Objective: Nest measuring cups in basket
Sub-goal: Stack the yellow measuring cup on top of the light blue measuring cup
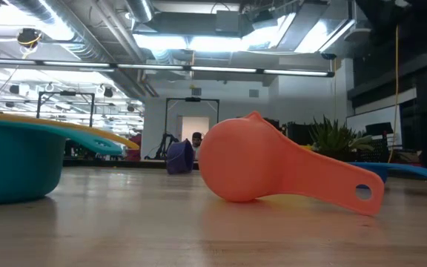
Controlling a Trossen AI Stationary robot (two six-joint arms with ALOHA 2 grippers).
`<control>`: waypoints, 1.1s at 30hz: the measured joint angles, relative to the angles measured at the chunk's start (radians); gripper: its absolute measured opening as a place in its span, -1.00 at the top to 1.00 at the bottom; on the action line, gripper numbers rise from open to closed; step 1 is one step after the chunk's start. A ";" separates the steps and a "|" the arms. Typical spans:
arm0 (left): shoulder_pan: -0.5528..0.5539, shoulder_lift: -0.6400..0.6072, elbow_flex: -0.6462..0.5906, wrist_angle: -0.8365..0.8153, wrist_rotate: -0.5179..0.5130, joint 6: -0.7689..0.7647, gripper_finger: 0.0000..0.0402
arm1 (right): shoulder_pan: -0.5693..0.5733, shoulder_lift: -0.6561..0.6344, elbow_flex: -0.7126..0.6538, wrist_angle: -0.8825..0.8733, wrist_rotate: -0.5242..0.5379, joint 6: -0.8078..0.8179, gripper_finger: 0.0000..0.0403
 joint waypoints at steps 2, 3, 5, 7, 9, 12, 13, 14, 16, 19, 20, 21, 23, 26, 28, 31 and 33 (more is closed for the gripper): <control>-0.003 0.000 0.000 0.000 -0.002 -0.024 0.98 | 0.000 0.079 0.034 0.027 -0.011 -0.015 -0.23; -0.003 0.000 0.000 0.000 -0.002 -0.028 0.97 | 0.000 0.124 0.050 0.049 -0.023 -0.022 -0.23; -0.003 0.000 0.000 0.000 -0.003 -0.030 0.97 | 0.000 0.225 0.085 0.103 -0.042 -0.028 -0.23; -0.002 0.000 0.000 -0.001 -0.003 -0.032 0.99 | 0.000 0.333 0.124 0.155 -0.048 -0.035 -0.23; -0.002 0.000 0.000 -0.001 -0.006 -0.055 0.99 | 0.000 0.431 0.171 0.173 -0.049 -0.021 -0.23; -0.006 0.000 0.000 -0.001 -0.026 -0.090 0.98 | 0.000 0.579 0.244 0.175 -0.058 -0.019 -0.23; -0.010 0.000 0.000 -0.001 -0.039 -0.100 0.98 | 0.000 0.627 0.266 0.174 -0.070 -0.020 -0.23; -0.015 0.000 0.000 -0.001 -0.052 -0.104 0.98 | 0.000 0.677 0.290 0.174 -0.079 -0.021 -0.23; -0.026 0.002 0.000 -0.002 -0.082 -0.105 0.99 | 0.000 0.767 0.332 0.174 -0.080 -0.019 -0.23; -0.044 0.005 0.000 -0.003 -0.137 -0.106 0.99 | 0.000 0.901 0.393 0.173 -0.080 -0.018 -0.23; -0.051 0.005 0.000 -0.003 -0.153 -0.106 0.98 | 0.001 0.943 0.412 0.173 -0.080 -0.018 -0.23; -0.055 0.005 0.000 -0.003 -0.170 -0.106 0.98 | 0.002 0.985 0.432 0.173 -0.080 -0.018 -0.23; -0.065 0.012 0.000 -0.001 -0.202 -0.106 0.98 | 0.004 1.064 0.468 0.173 -0.080 -0.017 -0.23; -0.079 0.029 0.000 -0.001 -0.228 -0.106 0.99 | 0.015 1.178 0.527 0.173 -0.080 -0.017 -0.23; -0.082 0.053 0.000 0.009 -0.228 -0.106 0.99 | 0.024 1.249 0.567 0.175 -0.081 -0.016 -0.23; -0.086 0.095 0.000 0.023 -0.228 -0.105 0.99 | 0.040 1.350 0.629 0.175 -0.082 -0.016 -0.23; -0.087 0.123 0.000 0.030 -0.228 -0.103 0.99 | 0.051 1.414 0.672 0.176 -0.082 -0.016 -0.23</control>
